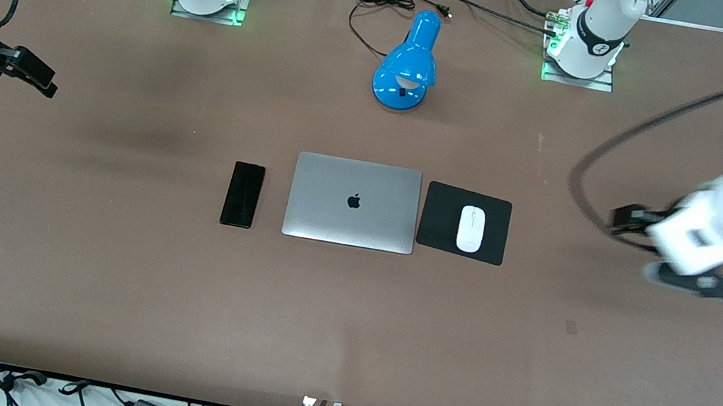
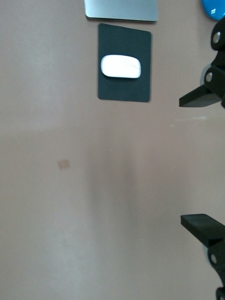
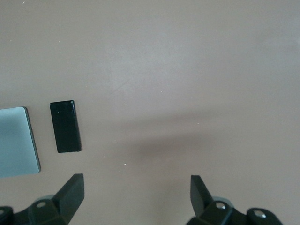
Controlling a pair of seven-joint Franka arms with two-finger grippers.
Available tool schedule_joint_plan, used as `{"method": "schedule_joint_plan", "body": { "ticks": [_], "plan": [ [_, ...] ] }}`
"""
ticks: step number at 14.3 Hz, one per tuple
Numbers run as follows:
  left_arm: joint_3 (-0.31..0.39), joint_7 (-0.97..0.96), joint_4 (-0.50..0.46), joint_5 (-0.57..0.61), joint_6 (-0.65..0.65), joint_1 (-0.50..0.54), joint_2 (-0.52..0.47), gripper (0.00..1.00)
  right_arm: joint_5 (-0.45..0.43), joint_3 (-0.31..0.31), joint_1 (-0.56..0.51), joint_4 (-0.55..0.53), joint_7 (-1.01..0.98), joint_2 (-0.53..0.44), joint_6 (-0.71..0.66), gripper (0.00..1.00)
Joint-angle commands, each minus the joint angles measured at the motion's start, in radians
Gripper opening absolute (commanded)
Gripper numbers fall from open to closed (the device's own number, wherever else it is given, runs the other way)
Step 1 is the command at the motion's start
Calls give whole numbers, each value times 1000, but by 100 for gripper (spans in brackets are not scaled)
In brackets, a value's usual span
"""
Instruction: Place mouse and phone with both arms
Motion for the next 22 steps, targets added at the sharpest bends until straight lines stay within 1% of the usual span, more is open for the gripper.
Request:
{"method": "schedule_joint_plan", "body": {
  "ticks": [1,3,4,5,6,8,9,10,11,12,13,18,19,21,22],
  "plan": [
    [-10,62,-33,-41,-67,52,-52,100,5,1,-1,28,-23,7,-22,100],
    [-13,61,-37,-50,-118,56,-72,100,5,1,-1,28,-25,8,-22,100],
    [-11,58,-46,-76,-126,61,-101,100,3,1,1,28,-22,7,-22,100],
    [-20,56,-103,-95,-98,79,-141,100,3,1,1,28,-25,8,-22,100],
    [-52,54,-179,-96,-33,116,-196,100,5,1,1,30,-25,8,-22,100],
    [-57,27,-301,-96,44,121,-284,100,5,1,1,28,-27,8,-22,100],
    [-48,-8,-354,-96,64,121,-320,100,5,1,1,28,-27,8,-22,100],
    [-24,-21,-414,-95,109,103,-363,100,5,1,1,28,-27,8,-22,100],
    [2,-28,-447,-95,135,48,-386,100,5,1,1,28,-27,8,-22,100],
    [45,-77,-441,-96,132,2,-385,100,5,1,1,30,-28,10,-22,100],
    [50,-141,-441,-98,134,-2,-384,100,5,1,1,30,-28,10,-22,100],
    [49,-113,-436,-93,150,13,-382,100,5,1,-2,28,-28,10,-25,100],
    [33,-111,-436,-95,150,38,-385,100,5,1,-2,28,-28,10,-26,100],
    [-49,-119,-436,-84,141,91,-403,100,5,1,-2,28,-28,10,-28,100],
    [-50,-119,-439,-81,140,84,-417,100,5,1,-2,28,-28,10,-29,100]
  ]
}}
